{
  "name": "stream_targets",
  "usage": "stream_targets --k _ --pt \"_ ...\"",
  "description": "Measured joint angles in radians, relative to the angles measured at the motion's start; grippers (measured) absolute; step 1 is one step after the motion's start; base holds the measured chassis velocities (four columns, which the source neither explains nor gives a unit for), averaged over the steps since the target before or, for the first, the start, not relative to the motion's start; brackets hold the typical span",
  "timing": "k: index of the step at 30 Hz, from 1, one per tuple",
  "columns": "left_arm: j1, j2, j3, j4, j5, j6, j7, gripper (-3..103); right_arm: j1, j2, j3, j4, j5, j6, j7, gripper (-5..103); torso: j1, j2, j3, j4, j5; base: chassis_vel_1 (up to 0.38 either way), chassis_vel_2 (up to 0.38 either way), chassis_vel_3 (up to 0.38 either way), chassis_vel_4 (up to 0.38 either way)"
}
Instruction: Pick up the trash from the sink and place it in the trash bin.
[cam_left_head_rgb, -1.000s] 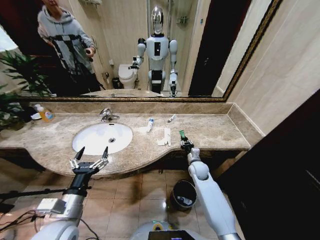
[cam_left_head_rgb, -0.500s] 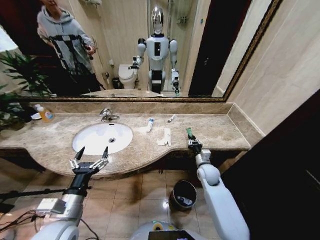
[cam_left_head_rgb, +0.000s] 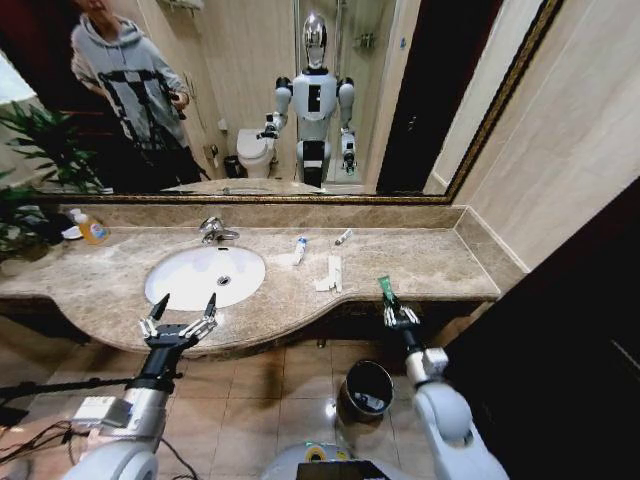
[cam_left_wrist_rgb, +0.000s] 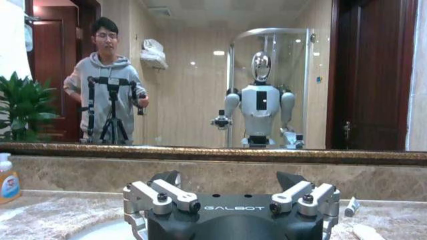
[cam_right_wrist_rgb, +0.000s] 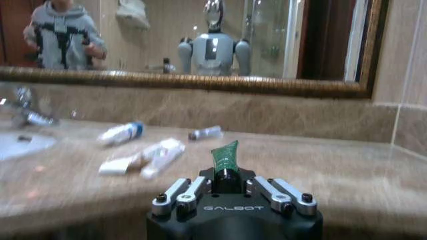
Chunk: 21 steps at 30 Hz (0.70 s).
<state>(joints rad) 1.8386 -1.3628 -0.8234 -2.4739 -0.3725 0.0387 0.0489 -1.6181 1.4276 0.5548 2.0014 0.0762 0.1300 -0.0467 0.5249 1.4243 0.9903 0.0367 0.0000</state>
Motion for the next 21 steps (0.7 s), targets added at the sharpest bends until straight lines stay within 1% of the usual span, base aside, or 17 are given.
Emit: stream_targets --k 1,3,5,7,9,11,12,13,15,17,18,20,21 --pt "0.0 0.0 0.0 0.0 0.0 0.0 0.0 100 0.0 0.0 0.0 0.0 0.0 0.0 0.0 21 0.0 0.0 0.0 0.0 0.0 0.0 0.0 0.0 0.0" --pt "0.0 0.0 0.0 0.0 0.0 0.0 0.0 100 -0.055 0.01 -0.002 -0.023 -0.006 0.031 -0.005 21 0.0 0.0 0.0 0.0 0.0 0.0 0.0 0.0 0.0" --pt "0.0 0.0 0.0 0.0 0.0 0.0 0.0 100 -0.096 0.018 -0.007 -0.044 -0.006 0.045 -0.007 21 0.0 0.0 0.0 0.0 0.0 0.0 0.0 0.0 0.0" --pt "0.0 0.0 0.0 0.0 0.0 0.0 0.0 100 -0.107 0.02 -0.009 -0.056 -0.006 0.052 -0.007 21 0.0 0.0 0.0 0.0 0.0 0.0 0.0 0.0 0.0" --pt "0.0 0.0 0.0 0.0 0.0 0.0 0.0 100 -0.123 0.022 -0.015 -0.115 -0.01 0.077 -0.009 21 0.0 0.0 0.0 0.0 0.0 0.0 0.0 0.0 0.0" --pt "0.0 0.0 0.0 0.0 0.0 0.0 0.0 100 -0.123 0.022 -0.016 -0.136 -0.012 0.082 -0.009 21 0.0 0.0 0.0 0.0001 0.0 0.0 0.0 0.0 0.0" --pt "0.0 0.0 0.0 0.0 0.0 0.0 0.0 100 -0.114 0.022 -0.017 -0.207 -0.019 0.096 -0.012 21 0.0 0.0 0.0 0.0 0.0 0.0 0.0 0.0 0.0" --pt "0.0 0.0 0.0 0.0 0.0 0.0 0.0 100 -0.114 0.022 -0.017 -0.207 -0.019 0.096 -0.012 21 0.0 0.0 0.0 0.0 0.0 0.0 0.0 0.0 0.0" --pt "0.0 0.0 0.0 0.0 0.0 0.0 0.0 100 -0.095 0.019 -0.019 -0.277 -0.018 0.101 -0.015 21 0.0 0.0 0.0 0.0 0.0 0.0 0.0 0.0 0.0" --pt "0.0 0.0 0.0 0.0 0.0 0.0 0.0 100 -0.047 0.014 -0.022 -0.393 -0.015 0.106 -0.018 21 0.0 0.0 0.0 0.0 0.0 0.0 0.0 0.0 0.0" --pt "0.0 0.0 0.0 0.0 0.0 0.0 0.0 100 -0.047 0.014 -0.022 -0.393 -0.015 0.106 -0.018 21 0.0 0.0 0.0 0.0 0.0 0.0 0.0 0.0 0.0" --pt "0.0 0.0 0.0 0.0 0.0 0.0 0.0 100 0.029 0.009 -0.029 -0.554 -0.017 0.119 -0.017 21 0.0 0.0 0.0 0.0001 0.0001 0.0 0.0 0.0 0.0" --pt "0.0 0.0 0.0 0.0 0.0 0.0 0.0 100 0.029 0.009 -0.029 -0.554 -0.017 0.119 -0.017 21 0.0 0.0 0.0 0.0001 0.0001 0.0 0.0 0.0 0.0"
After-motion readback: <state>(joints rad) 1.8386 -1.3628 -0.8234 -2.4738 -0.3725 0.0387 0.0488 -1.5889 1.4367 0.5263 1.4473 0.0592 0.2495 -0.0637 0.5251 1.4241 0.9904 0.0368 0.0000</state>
